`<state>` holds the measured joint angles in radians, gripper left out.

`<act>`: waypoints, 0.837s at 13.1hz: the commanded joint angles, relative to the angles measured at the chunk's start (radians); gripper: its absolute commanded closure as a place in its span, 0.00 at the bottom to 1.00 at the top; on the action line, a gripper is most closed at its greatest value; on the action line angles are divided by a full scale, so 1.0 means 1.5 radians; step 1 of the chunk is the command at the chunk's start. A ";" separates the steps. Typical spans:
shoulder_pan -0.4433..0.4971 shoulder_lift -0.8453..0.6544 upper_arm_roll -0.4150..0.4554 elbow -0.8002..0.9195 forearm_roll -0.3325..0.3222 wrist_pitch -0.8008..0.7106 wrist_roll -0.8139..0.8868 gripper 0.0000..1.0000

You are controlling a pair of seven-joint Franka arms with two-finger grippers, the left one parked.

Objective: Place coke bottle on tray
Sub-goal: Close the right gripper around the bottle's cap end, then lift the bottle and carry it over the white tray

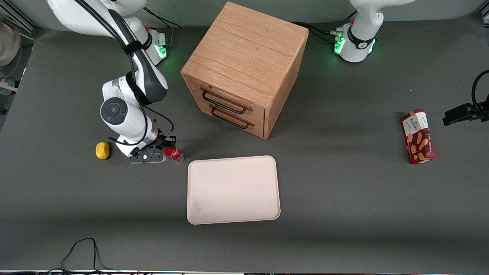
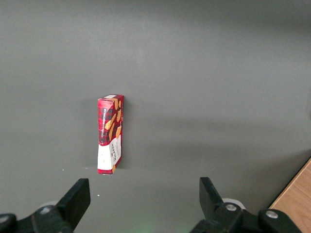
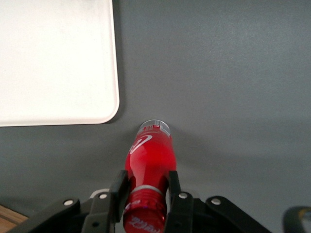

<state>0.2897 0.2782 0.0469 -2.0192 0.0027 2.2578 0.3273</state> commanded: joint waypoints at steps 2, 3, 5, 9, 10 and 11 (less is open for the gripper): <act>0.001 -0.008 0.000 -0.007 0.014 0.005 0.004 0.90; 0.001 -0.011 0.001 0.005 0.014 0.000 -0.006 0.95; -0.001 -0.013 0.000 0.072 0.013 -0.082 -0.021 0.98; -0.005 0.005 0.000 0.272 0.014 -0.262 -0.022 0.98; -0.005 0.023 0.000 0.334 0.014 -0.304 -0.022 0.98; -0.005 0.046 0.000 0.399 0.015 -0.343 -0.022 0.98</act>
<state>0.2862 0.2719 0.0472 -1.6196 0.0036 1.8591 0.3185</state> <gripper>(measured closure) 0.661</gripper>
